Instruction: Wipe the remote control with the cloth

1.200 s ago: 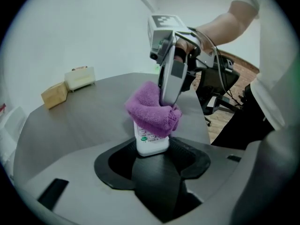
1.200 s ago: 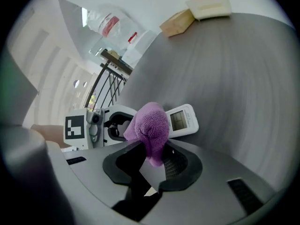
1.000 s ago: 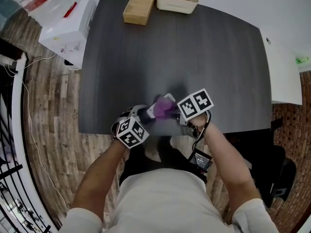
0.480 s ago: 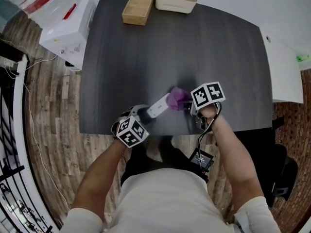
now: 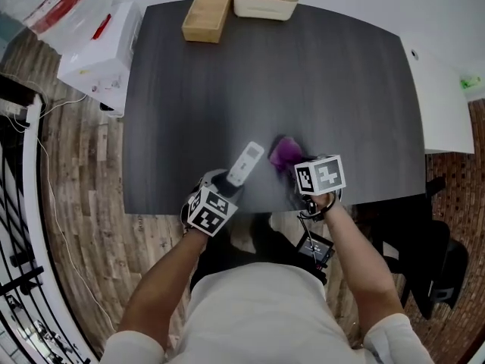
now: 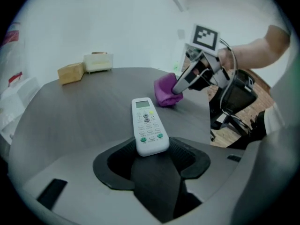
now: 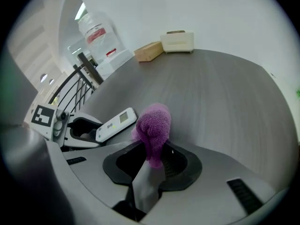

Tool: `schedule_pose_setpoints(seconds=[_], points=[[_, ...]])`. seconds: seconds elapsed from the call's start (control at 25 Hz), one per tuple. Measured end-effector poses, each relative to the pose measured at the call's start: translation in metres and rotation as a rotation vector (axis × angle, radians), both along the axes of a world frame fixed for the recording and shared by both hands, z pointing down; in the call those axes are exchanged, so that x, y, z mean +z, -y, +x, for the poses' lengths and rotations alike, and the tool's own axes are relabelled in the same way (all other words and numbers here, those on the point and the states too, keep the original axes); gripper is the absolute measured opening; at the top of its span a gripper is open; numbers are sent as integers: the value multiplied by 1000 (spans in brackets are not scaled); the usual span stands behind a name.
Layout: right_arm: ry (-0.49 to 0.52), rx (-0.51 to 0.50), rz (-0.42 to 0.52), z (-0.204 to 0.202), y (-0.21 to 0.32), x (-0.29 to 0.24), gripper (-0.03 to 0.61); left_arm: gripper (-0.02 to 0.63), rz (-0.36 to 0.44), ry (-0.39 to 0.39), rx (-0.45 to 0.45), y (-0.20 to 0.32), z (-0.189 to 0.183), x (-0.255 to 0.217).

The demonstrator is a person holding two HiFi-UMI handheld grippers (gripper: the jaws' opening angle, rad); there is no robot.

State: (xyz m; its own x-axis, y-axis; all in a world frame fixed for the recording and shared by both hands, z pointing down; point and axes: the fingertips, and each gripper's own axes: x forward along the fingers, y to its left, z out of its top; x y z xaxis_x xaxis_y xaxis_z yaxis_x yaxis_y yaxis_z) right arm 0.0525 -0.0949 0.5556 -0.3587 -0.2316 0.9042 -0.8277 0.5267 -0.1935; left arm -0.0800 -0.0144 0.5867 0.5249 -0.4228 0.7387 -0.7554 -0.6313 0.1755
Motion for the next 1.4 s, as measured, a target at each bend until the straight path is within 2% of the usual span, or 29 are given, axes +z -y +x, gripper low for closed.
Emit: schedule_pose_setpoints(seconds=[0.12,0.28,0.48,0.64,0.72,0.8,0.92,1.04,1.24,1.4], points=[[14,-63,13,-22,-5,8,100,218,-39,-26,-14,-7,12,-1],[8,-136,48,-38,5,8,100,218,-77,-52,52,-18,30,-3],[-9,-198,75,-40,9,8,100,218,-85,-58,127,-34,38,-3],[3,-205,96,-33,9,13,100,218,-70,-127,168,-46,29,-15],[-2,-193,116,-28,11,12,100,215,-44,-164,144,-41,16,-25],[-34,-190,163,-21,18,8,100,183,-4,-183,74,-19,0,-36],[-124,-240,257,-19,28,0,100,85,50,-163,1,28,-6,-46],[-217,-349,330,-30,31,0,100,21,64,-110,3,60,7,-42],[-250,-468,352,-50,18,7,100,12,34,4,35,68,26,-20],[-244,-506,354,-56,10,10,100,12,37,3,-20,69,24,-16]])
